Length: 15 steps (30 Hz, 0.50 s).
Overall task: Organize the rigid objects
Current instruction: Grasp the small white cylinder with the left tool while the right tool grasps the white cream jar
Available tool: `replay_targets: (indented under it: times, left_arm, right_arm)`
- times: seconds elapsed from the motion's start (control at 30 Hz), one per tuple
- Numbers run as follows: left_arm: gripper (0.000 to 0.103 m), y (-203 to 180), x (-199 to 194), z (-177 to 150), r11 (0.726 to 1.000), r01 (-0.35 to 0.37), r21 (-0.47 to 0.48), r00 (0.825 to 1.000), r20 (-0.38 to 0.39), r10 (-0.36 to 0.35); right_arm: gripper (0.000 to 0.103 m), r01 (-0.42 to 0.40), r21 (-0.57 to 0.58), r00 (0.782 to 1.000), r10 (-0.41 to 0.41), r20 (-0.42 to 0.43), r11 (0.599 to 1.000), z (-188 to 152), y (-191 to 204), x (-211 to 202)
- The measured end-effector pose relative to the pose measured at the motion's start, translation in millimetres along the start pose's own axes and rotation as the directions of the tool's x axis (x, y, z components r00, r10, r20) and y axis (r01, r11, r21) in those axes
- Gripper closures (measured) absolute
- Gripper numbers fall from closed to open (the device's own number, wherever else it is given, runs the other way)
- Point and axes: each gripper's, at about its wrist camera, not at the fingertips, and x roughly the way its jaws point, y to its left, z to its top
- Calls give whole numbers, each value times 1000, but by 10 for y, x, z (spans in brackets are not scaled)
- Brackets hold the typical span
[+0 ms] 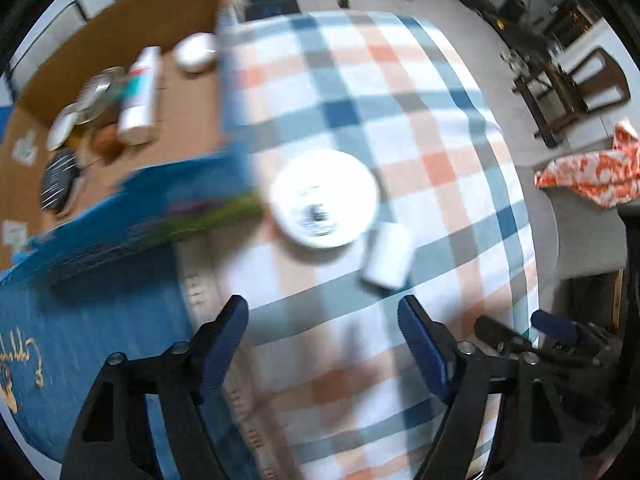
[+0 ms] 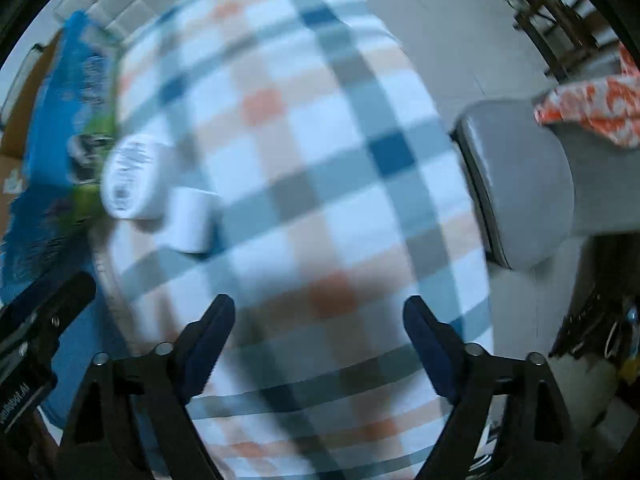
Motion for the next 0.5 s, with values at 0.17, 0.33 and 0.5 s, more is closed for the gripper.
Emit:
replay_targets:
  times: [0.17,0.33,0.5]
  left_arm:
    - [29,-413,404,159,999,-14,37,998,-63,17]
    - [45,-665,718,246,997,-47,62,992,-117,54]
    - [72,-804,822,286,995,-78,65,990,-110,85]
  right_arm:
    - [18,-3,46,1000,3,-18,999,0,-351,206]
    - [18,22,64,1000,-22,-7,998,57,-520,269]
    - [18,54,40,998,-55,18,998,123,-541,227]
